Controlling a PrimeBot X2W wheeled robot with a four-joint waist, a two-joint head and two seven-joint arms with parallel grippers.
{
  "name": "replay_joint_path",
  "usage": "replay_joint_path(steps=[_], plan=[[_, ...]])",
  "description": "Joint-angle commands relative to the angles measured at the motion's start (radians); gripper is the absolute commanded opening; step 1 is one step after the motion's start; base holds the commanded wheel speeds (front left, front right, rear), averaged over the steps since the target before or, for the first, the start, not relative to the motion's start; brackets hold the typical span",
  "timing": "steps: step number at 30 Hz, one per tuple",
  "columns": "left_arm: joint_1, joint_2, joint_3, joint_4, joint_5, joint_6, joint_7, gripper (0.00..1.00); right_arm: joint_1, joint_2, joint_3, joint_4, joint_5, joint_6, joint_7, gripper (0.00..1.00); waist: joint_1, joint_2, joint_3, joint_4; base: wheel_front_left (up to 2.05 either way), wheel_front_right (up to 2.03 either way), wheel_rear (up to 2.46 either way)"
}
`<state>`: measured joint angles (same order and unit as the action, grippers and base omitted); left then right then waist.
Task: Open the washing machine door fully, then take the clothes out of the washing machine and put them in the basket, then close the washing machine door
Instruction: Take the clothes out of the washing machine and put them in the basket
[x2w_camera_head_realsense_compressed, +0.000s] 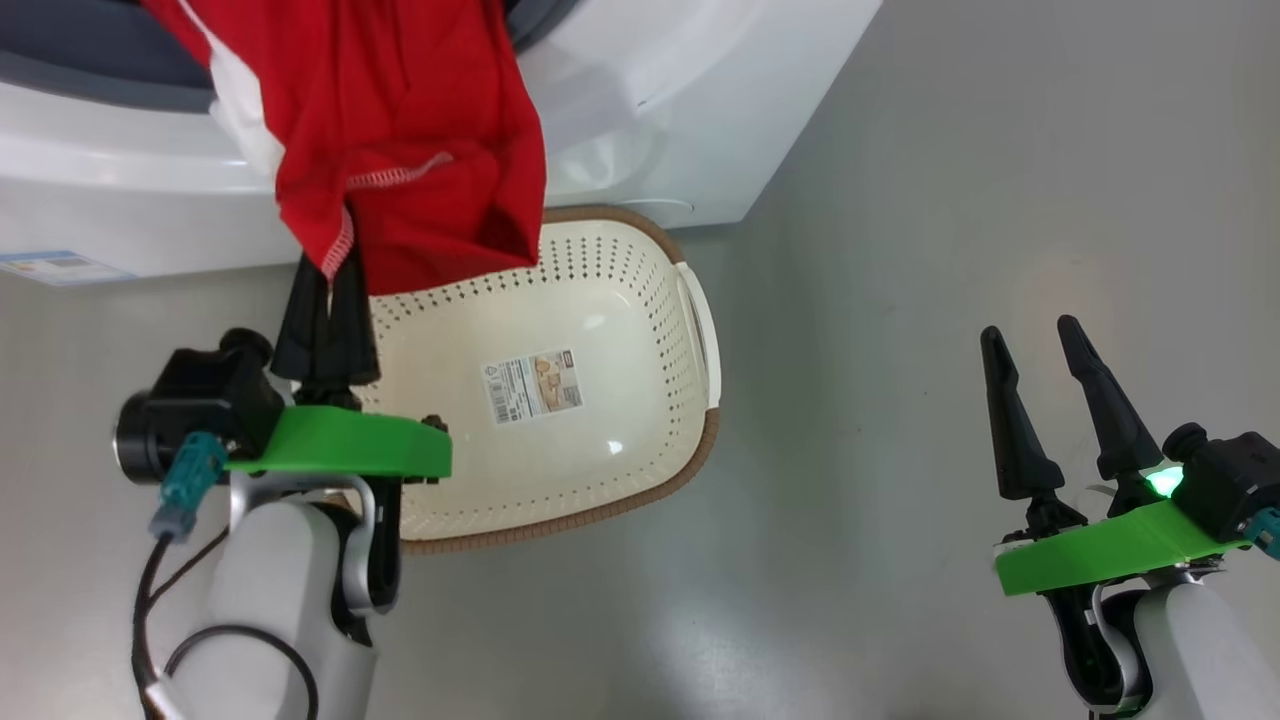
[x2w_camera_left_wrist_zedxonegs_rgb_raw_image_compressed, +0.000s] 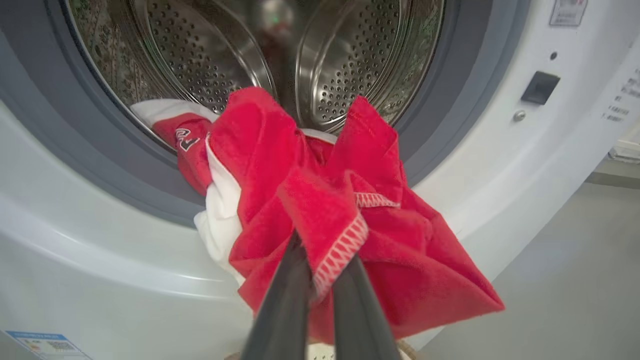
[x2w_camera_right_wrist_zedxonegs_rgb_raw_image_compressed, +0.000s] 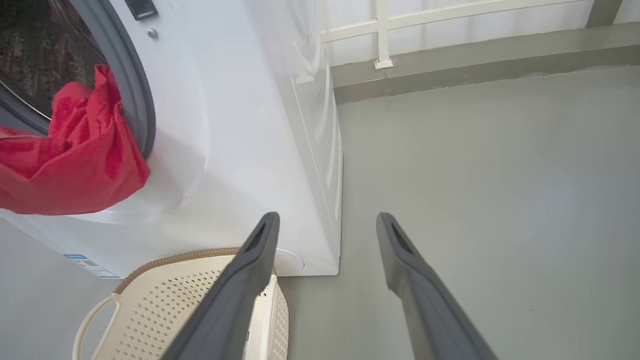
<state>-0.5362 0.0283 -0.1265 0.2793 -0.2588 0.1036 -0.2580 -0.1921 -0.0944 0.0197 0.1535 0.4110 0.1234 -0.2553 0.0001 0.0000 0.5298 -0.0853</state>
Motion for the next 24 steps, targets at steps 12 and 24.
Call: replay_joint_path(steps=[12,24], plan=[[-0.106,0.022,0.056,0.205,0.018,-0.054,-0.004,0.03,-0.051,0.006,0.041,-0.024,0.01,0.007,-0.006,1.0,-0.0001,0.0,0.097,-0.036,0.0,0.0,0.0],[-0.262,0.022,0.044,0.452,0.06,-0.064,-0.004,0.22,-0.098,0.019,0.053,-0.03,0.018,0.007,-0.006,1.0,-0.0001,0.0,0.181,-0.064,0.0,0.0,0.0]])
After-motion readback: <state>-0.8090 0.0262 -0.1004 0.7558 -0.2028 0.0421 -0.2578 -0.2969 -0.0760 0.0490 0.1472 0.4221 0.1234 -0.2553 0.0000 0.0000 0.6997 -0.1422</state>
